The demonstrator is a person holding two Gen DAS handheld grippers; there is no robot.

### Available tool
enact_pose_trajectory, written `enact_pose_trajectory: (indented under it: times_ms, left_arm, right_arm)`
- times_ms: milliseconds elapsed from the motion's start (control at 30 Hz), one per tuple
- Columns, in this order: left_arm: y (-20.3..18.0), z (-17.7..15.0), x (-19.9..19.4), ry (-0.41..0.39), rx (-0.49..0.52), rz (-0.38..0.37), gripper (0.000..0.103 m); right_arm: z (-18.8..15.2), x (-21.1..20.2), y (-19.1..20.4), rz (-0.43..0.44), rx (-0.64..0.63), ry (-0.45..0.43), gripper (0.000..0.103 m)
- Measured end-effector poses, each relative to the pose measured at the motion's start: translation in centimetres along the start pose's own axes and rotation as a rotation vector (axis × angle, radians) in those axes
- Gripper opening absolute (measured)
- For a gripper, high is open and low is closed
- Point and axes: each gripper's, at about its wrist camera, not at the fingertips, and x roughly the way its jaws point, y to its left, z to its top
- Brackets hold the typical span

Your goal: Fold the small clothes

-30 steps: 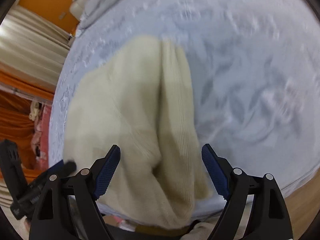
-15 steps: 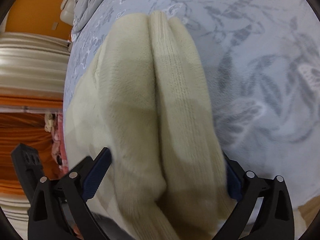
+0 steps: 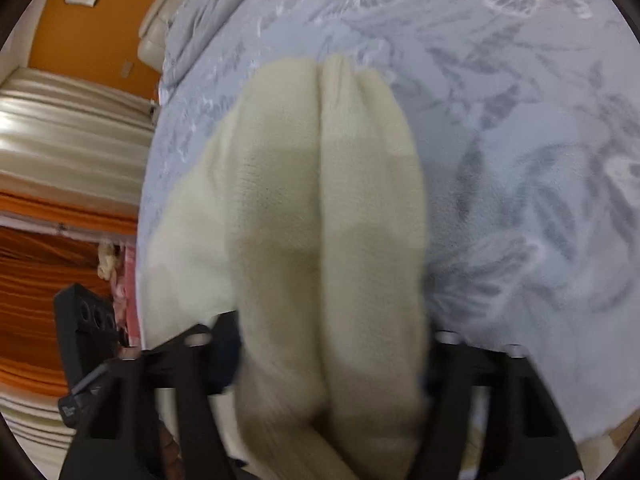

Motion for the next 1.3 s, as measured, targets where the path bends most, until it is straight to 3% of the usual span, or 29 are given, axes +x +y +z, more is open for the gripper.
enact_pose_trajectory:
  times_ms: [133,400,567,767,1133,1300]
  left_arm:
    - [-1.0,-1.6,-2.7,-0.019,0.051,-0.018,0.067]
    - [-1.4,-9.5,-7.7,0.040,0.126,-0.013,0.066]
    - [-3.2,-13.2,-12.5,-0.019,0.231,-0.002,0.065]
    - [-7.2,-14.8,-20.8,-0.220,0.363,-0.047,0.065]
    - [-13.4,-15.9,-40.7,-0.766,0.596,-0.125,0.065]
    - [-14.5,-16.6,-48.1,-0.977,0.670,-0.126,0.066]
  right_arm:
    - [-2.5,-3.1,1.9,0.024,-0.019,-0.026,0.043]
    - [-11.2,-9.6,3.9,0.009,-0.066,-0.025,0.043]
    - [-15.0,-14.7,6.7,0.027,-0.124,-0.105,0.043]
    - [-16.5,-22.4,12.4,0.101,-0.253,-0.304,0.043]
    - [-16.8,-35.7,26.8,0.322,-0.575,-0.694,0.043]
    - [-17.3,-39.5,32.5,0.422,-0.688,-0.809,0.044]
